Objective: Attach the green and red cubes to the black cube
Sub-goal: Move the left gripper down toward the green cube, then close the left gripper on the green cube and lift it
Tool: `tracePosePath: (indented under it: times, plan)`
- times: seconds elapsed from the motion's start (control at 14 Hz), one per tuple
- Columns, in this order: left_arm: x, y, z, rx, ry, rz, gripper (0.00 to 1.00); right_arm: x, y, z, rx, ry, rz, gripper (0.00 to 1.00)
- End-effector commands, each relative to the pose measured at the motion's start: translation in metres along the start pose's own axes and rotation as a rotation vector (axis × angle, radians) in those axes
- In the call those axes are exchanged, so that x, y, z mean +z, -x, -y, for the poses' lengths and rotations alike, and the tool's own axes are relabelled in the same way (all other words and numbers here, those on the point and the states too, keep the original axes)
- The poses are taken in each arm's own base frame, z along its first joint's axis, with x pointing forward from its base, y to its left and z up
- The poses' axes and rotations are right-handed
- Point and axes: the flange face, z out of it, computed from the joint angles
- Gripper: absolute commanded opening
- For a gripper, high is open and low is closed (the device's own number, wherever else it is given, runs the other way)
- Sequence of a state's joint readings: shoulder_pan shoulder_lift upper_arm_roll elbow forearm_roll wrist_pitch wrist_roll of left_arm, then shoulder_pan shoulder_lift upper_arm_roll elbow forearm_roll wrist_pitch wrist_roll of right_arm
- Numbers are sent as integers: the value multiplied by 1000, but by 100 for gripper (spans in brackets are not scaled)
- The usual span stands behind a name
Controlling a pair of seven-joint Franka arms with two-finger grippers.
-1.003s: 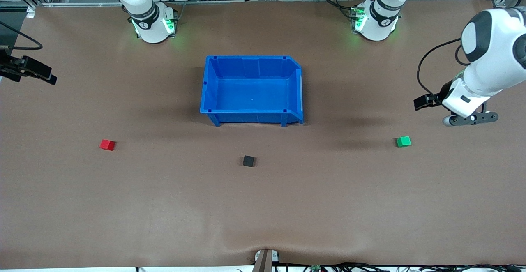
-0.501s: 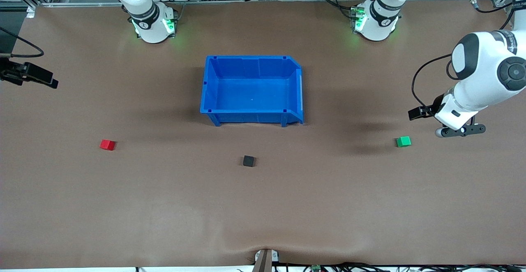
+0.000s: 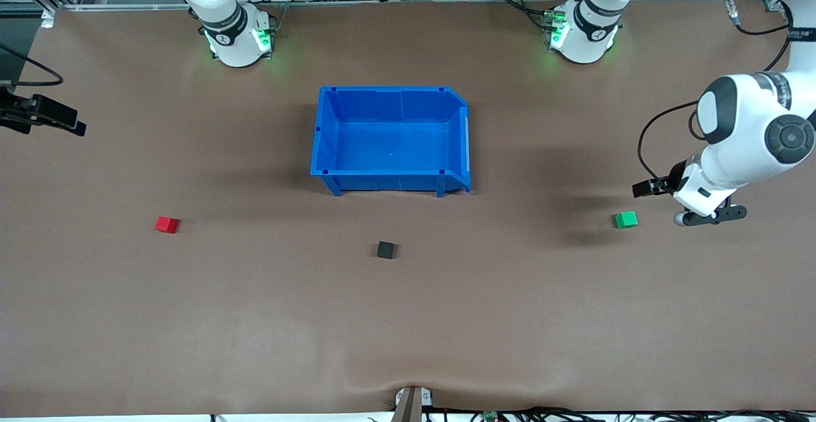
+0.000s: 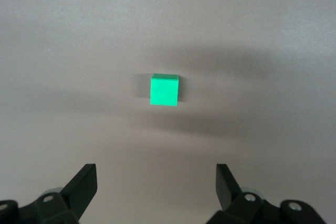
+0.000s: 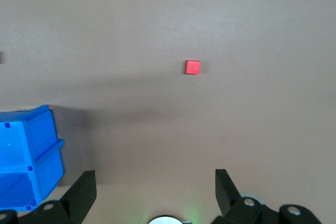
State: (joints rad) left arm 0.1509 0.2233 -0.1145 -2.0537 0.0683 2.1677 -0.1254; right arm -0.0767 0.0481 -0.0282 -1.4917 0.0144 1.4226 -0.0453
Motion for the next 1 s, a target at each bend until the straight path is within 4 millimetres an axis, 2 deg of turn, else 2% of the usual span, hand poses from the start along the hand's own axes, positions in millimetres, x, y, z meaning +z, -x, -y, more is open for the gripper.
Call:
tracePosePath:
  times: [0.0,0.14,0.36,0.64,0.93]
  plan:
    - [11,-18,2,-14,8,6,100,0,0,-7,-14,16,-3,100]
    - [22,-25,6,-22,13,8,100,9,-6,-7,-1,13,18,100]
    - [43,-37,18,-44,25,-14,100,10,-5,-7,-1,8,26,100]
    - [65,-43,17,-45,34,-15,100,23,-11,-18,13,-2,51,100]
    - [84,-48,15,-43,40,-14,96,27,-13,-13,10,-3,60,100]
